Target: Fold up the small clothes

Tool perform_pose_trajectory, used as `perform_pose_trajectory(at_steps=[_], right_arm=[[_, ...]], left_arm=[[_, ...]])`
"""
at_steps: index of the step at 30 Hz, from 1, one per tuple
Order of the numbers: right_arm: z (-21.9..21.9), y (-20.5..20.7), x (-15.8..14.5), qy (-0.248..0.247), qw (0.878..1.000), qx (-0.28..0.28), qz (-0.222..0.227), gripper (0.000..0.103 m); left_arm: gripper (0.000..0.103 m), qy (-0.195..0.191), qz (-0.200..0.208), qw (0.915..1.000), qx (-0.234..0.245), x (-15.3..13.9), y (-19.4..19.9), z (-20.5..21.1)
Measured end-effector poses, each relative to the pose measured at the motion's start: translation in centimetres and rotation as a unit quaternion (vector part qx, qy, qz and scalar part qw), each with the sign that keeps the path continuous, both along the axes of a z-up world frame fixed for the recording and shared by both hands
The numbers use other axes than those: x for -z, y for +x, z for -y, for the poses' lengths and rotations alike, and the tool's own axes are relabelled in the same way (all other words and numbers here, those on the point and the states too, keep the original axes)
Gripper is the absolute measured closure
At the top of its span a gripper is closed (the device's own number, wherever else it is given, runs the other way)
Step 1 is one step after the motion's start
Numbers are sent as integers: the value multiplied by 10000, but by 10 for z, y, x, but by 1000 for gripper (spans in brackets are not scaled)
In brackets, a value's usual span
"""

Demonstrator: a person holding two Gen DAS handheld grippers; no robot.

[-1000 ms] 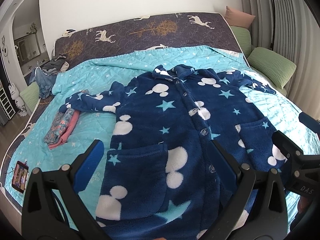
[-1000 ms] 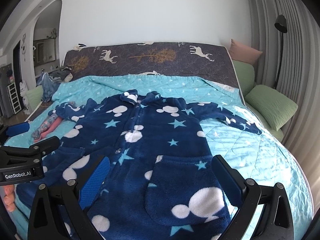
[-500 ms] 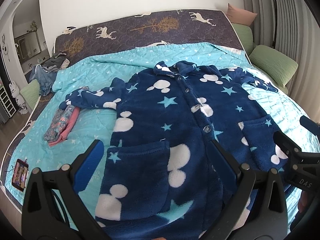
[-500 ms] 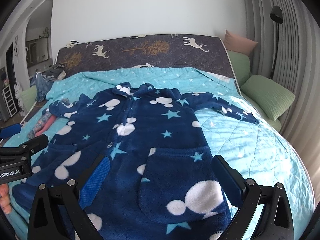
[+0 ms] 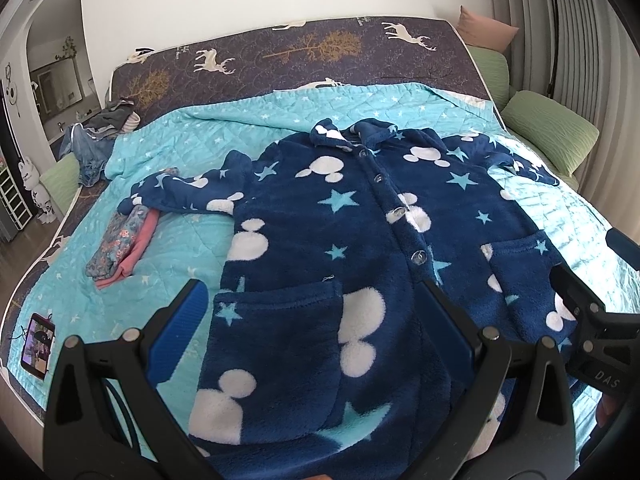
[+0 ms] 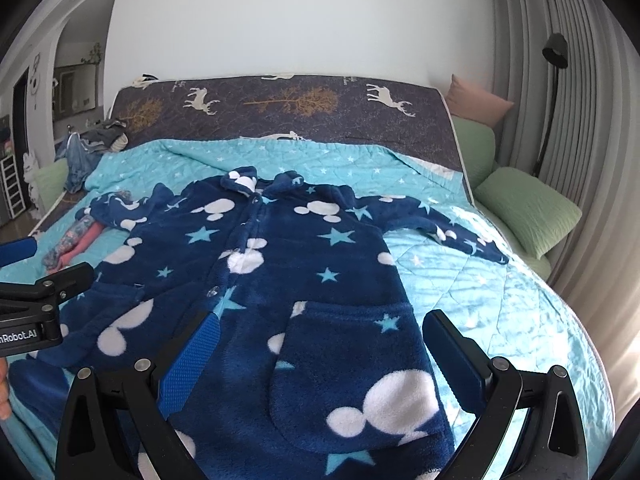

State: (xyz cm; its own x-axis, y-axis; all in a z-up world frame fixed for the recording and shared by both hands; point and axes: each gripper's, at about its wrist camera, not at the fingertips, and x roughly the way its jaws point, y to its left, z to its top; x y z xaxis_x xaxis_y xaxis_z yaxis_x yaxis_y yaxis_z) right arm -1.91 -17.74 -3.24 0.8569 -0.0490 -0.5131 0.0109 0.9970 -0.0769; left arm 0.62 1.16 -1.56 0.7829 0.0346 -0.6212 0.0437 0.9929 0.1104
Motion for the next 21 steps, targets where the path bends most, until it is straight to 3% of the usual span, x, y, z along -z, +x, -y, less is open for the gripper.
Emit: perform_pose_trajectory(at_steps=[21], right_arm=[[-7,-1,0,90,9998,-204,2,0]], left_arm=[[1,-24,9,10000,-12,3,0,-4]])
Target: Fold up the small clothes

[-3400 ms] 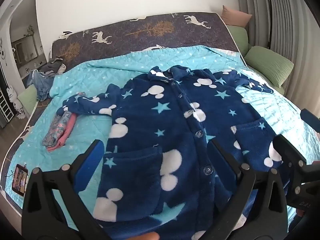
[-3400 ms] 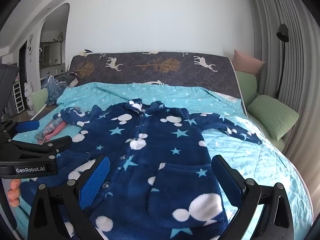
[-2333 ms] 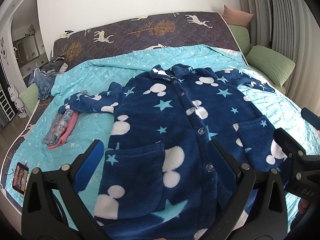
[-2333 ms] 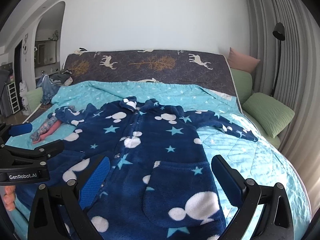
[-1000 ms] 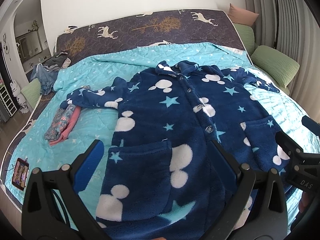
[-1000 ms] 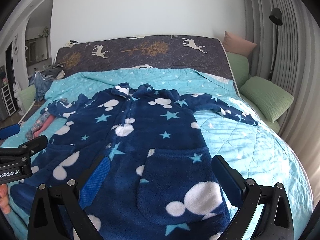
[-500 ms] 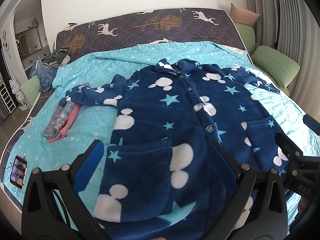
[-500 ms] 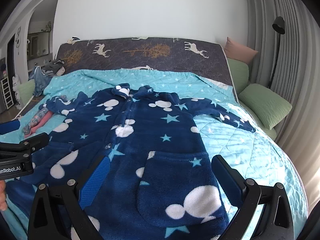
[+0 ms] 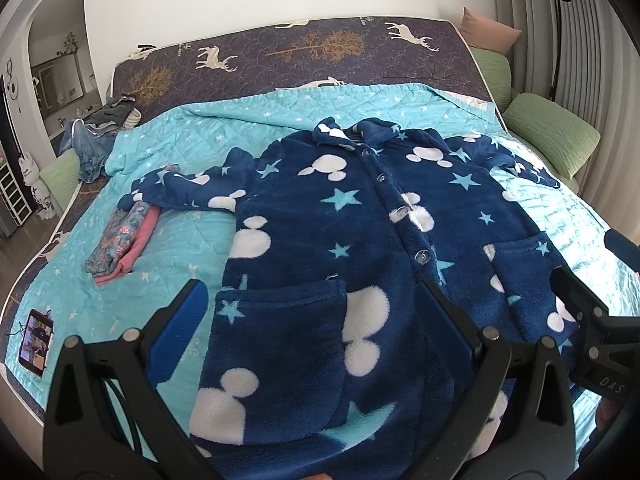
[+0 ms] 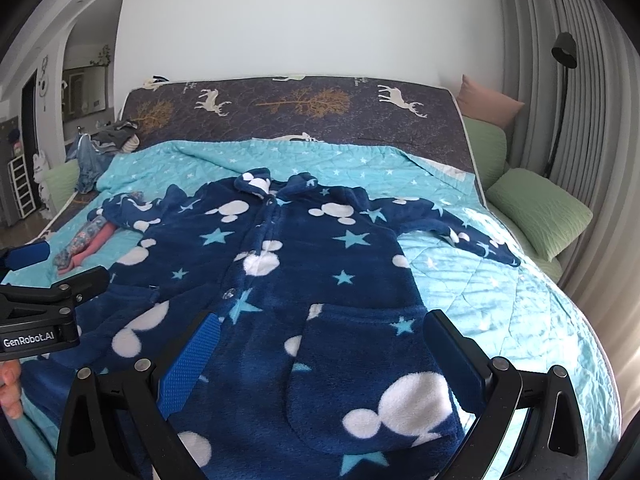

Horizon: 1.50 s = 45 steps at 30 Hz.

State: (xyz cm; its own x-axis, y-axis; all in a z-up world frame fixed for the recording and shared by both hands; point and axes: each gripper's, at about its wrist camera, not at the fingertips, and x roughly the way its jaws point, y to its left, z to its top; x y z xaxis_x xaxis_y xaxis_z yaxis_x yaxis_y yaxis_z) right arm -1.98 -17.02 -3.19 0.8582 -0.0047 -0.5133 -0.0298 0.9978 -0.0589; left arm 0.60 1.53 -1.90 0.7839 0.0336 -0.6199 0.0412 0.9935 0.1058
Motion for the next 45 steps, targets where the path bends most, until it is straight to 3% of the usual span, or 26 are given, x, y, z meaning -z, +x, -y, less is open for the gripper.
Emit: perform_pose_trajectory(at_steps=[9,13,15,19,23,27,32,35,41,44,45], right_arm=[[1,3,-2,181,9998,-34,-87,0],[3,12,-4,173,9996,103,-214,0],[4,17,-5,130,9991,299,-278,0],[2,26,5,-23,9982,328,-503,0],[-3,30,15,70,9967,-193,-782,0],[-11,24,10,-147,9984,-255,-490,0],[-15,32,3,-106,9985,-274,-458,0],[-16,43,4,-56,9983,-217,-529,0],[-17,71,3,67,9977,-151,-650,0],[-19,90,-4,198,9973,-207,-678,0],[-19,95,-6,227,9972,-230,-677,0]], left_arm=[[1,-71,-45,10000,8,1,2,-3],[1,-733,-122,9971,168,-3,11,-23],[1,-925,-1,9957,1,-6,15,-37],[1,-888,230,9951,-357,-8,29,-64],[1,-1090,35,9913,-737,-2,67,-114],[1,-1589,-30,9765,-1455,9,117,-190],[1,-2353,-561,9559,-1666,46,182,-254],[1,-2839,-732,9342,-2032,73,213,-283],[1,-4000,-1135,8697,-2658,127,267,-317],[2,-4135,-1185,8568,-2845,137,284,-320],[9,-4176,-1166,8542,-2869,138,290,-321]])
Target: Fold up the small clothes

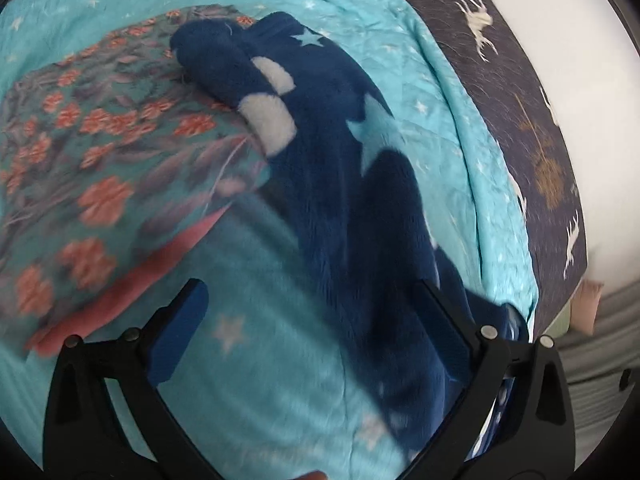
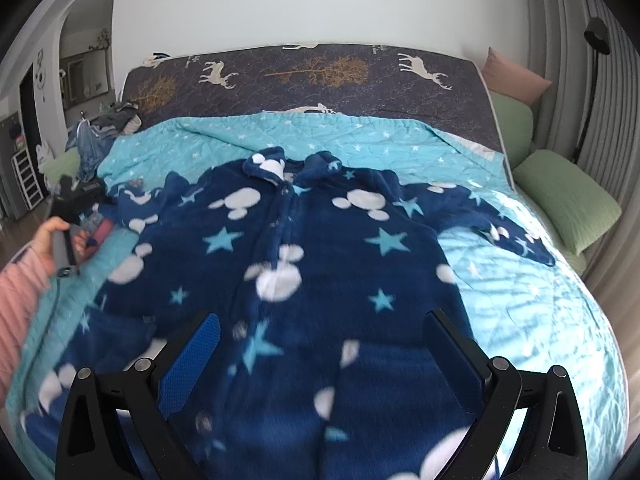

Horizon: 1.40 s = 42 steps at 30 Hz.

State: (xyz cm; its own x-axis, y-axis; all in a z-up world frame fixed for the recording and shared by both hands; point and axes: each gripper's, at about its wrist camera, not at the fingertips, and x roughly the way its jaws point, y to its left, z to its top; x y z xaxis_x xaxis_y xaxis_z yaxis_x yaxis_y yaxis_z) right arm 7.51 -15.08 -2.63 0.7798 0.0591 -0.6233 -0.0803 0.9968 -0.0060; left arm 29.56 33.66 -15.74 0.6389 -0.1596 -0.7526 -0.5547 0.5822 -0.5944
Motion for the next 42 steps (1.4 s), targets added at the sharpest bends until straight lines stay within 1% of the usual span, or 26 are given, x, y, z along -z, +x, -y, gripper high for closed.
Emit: perform_pose_trajectory(at_steps=[1,2,3,4,5,6,8,9,12,14,16,17,20,21,23,24,25,27,29,31,35,36,37,38,40,42], right_arm=[[-3,10,-4,24,10000,-68,0,0],[-6,17,-6,14,9999,-126,0,0],[-9,26,-8,-17,9998,-191,-4,0],[-15,36,-11,-70,9996,-268,-13,0],[-21,48,-14,-125,9992,-385,-10,0],[-29,59,-16,-159,9986,-499,-2,0],[-43,81,-20,-146,9974,-712,-4,0],[-49,93,-20,-83,9966,-817,-42,0],[-71,148,-19,407,9912,-1155,-495,0],[-77,182,-14,776,9874,-1096,-835,1],[-74,204,-10,1006,9865,-804,-1013,2],[-69,209,-9,1109,9862,-675,-1027,2],[-41,209,-5,1405,9837,-388,-1050,2],[-28,207,-3,1413,9841,-263,-1047,2],[-3,204,-2,1381,9850,44,-1030,2],[11,203,-1,1397,9845,229,-1035,2],[27,202,0,1457,9828,425,-1054,2],[59,201,5,1671,9762,785,-1137,2],[86,202,14,1805,9684,1080,-1338,2],[104,201,24,1874,9623,1226,-1545,2],[110,203,36,1941,9616,998,-1667,2],[108,205,37,1987,9616,892,-1672,2],[103,207,38,2072,9612,732,-1670,2],[98,209,38,2107,9615,616,-1655,2],[76,209,33,1957,9680,237,-1553,2],[49,206,26,1457,9799,-86,-1357,2]], left_arm=[[13,-27,6,10000,-8,1,4,0],[26,-60,10,10000,-5,1,8,1],[43,-111,49,9999,34,0,12,2],[52,-125,74,9999,83,-2,16,2],[70,-107,101,9998,147,-4,21,2],[83,17,130,9997,210,-11,24,4],[91,452,216,9985,231,-30,24,10],[91,625,289,9973,258,-38,24,10],[92,1271,527,9896,428,-72,24,21],[92,1556,675,9841,523,-92,24,32],[92,1983,911,9728,775,-118,26,58],[92,2307,1067,9619,1005,-132,27,80],[92,3102,1475,9214,1819,-158,25,156],[92,3390,1626,8987,2260,-161,24,196],[91,3781,1778,8598,2936,-157,17,256],[89,4078,1799,8282,3397,-147,11,296],[86,4253,1790,8089,3643,-139,7,320],[66,4506,1684,7645,4290,-113,-9,374],[56,4538,1645,7423,4647,-96,-22,398],[50,4565,1733,7242,4869,-87,-45,411],[34,4696,1979,7087,4880,-97,-80,402],[33,4748,2033,7066,4837,-102,-85,399],[32,4774,2058,7083,4775,-107,-91,393],[29,4754,2047,7146,4705,-111,-93,384],[24,4662,1928,7412,4427,-115,-98,358],[21,4761,1796,7640,3968,-113,-97,326]])
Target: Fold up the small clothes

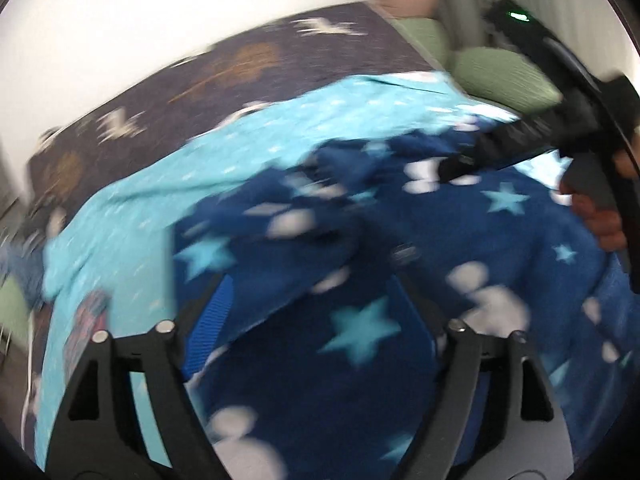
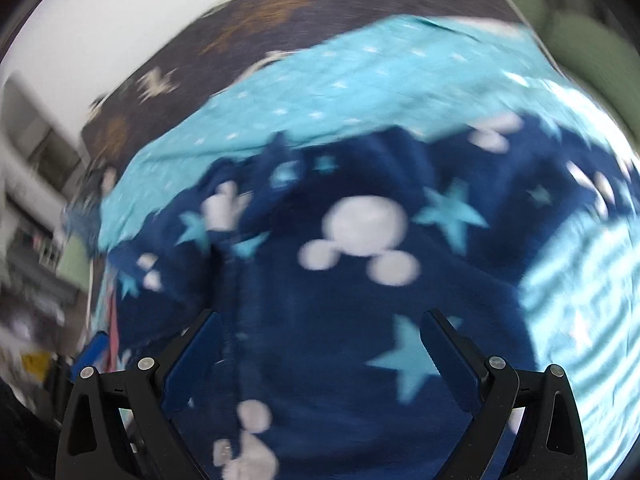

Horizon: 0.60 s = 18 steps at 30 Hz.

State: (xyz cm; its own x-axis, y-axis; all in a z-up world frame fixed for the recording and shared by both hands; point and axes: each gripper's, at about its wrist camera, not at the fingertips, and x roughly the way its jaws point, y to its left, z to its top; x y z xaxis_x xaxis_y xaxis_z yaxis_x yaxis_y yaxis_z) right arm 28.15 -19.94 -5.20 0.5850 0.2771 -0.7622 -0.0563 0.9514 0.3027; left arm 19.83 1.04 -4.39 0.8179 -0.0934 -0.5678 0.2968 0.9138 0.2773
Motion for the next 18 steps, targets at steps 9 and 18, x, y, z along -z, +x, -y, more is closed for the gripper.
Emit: perform_pose_trajectory(at_steps=[9,18], right_arm=[[-176,-7,-15,-2691,9431,-1407,1353,6],[-236,54,15,-3488,9234,-1036,1225,77]], left_arm=[[21,-685,-879,9774,-1795,49,50,-92],[36,-596,-1108,9749,-1837,61,55,-90]])
